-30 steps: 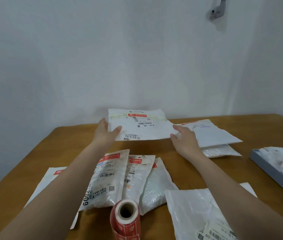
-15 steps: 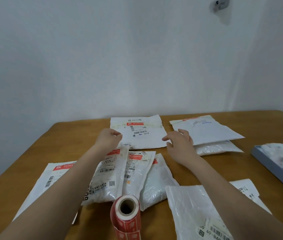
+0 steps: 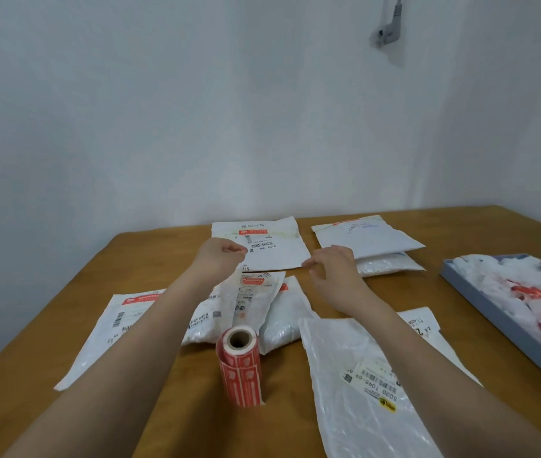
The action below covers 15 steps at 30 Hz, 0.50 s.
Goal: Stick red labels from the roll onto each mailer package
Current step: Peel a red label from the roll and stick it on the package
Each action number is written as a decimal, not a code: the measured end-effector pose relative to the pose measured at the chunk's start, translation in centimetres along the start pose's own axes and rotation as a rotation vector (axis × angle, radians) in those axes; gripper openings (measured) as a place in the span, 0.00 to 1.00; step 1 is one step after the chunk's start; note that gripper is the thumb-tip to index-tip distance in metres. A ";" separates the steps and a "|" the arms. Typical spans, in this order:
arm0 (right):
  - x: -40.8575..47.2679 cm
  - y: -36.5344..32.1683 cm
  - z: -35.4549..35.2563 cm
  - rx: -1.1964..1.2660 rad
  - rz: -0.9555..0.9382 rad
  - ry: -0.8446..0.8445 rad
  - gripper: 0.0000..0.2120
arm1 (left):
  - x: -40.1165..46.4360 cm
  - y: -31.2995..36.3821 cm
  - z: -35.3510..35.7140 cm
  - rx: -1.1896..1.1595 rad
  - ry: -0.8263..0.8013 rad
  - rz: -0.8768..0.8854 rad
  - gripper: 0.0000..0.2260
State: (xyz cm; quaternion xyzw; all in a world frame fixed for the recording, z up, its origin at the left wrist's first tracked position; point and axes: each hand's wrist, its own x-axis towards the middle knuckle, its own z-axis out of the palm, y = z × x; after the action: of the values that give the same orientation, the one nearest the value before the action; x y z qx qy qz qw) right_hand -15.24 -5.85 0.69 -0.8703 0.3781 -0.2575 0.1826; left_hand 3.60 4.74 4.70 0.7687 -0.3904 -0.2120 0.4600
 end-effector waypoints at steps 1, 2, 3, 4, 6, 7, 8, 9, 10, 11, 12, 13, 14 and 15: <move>-0.9 -0.2 -0.3 -0.008 -0.019 -0.016 0.13 | -0.8 0.1 0.1 0.001 -0.008 0.006 0.06; -1.8 -0.5 -0.5 -0.004 -0.039 -0.031 0.13 | -1.5 0.2 0.2 -0.002 -0.014 0.015 0.06; -2.7 -0.6 -0.5 0.020 -0.053 -0.042 0.13 | -2.2 0.2 0.3 -0.004 -0.021 0.025 0.06; -3.5 -0.8 -0.5 0.051 -0.060 -0.050 0.12 | -3.0 0.2 0.5 -0.003 -0.027 0.036 0.06; -5.1 -1.2 -0.3 0.091 -0.079 -0.049 0.12 | -4.4 0.1 0.6 0.000 -0.025 0.057 0.07; -6.0 -1.5 0.0 0.105 -0.095 -0.045 0.11 | -5.1 -0.1 0.7 -0.001 -0.013 0.068 0.07; -6.8 -1.9 0.1 0.133 -0.110 -0.049 0.09 | -5.8 -0.3 0.7 0.000 0.007 0.084 0.07; -7.6 -2.4 0.2 0.177 -0.119 -0.060 0.08 | -6.5 -0.5 0.7 0.008 0.028 0.102 0.07; -8.5 -3.0 0.1 0.232 -0.122 -0.081 0.06 | -7.2 -0.8 0.7 0.025 0.046 0.123 0.06; -9.3 -3.6 0.2 0.296 -0.120 -0.113 0.05 | -7.8 -1.0 0.7 0.048 0.059 0.142 0.06; -10.1 -4.1 0.4 0.355 -0.119 -0.146 0.06 | -8.3 -1.3 0.7 0.065 0.066 0.154 0.06; -10.7 -4.6 0.6 0.394 -0.128 -0.172 0.08 | -8.8 -1.5 0.8 0.073 0.069 0.157 0.06; -11.2 -5.0 0.9 0.414 -0.140 -0.192 0.10 | -9.3 -1.7 0.9 0.073 0.066 0.159 0.05; -11.6 -5.3 1.1 0.424 -0.152 -0.205 0.11 | -9.7 -1.9 0.9 0.072 0.060 0.160 0.05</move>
State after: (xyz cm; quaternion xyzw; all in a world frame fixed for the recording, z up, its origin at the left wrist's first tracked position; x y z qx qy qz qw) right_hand -18.35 6.44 -1.13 -0.8600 0.2287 -0.2543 0.3787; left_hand -2.11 12.48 2.26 0.7572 -0.4441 -0.1373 0.4588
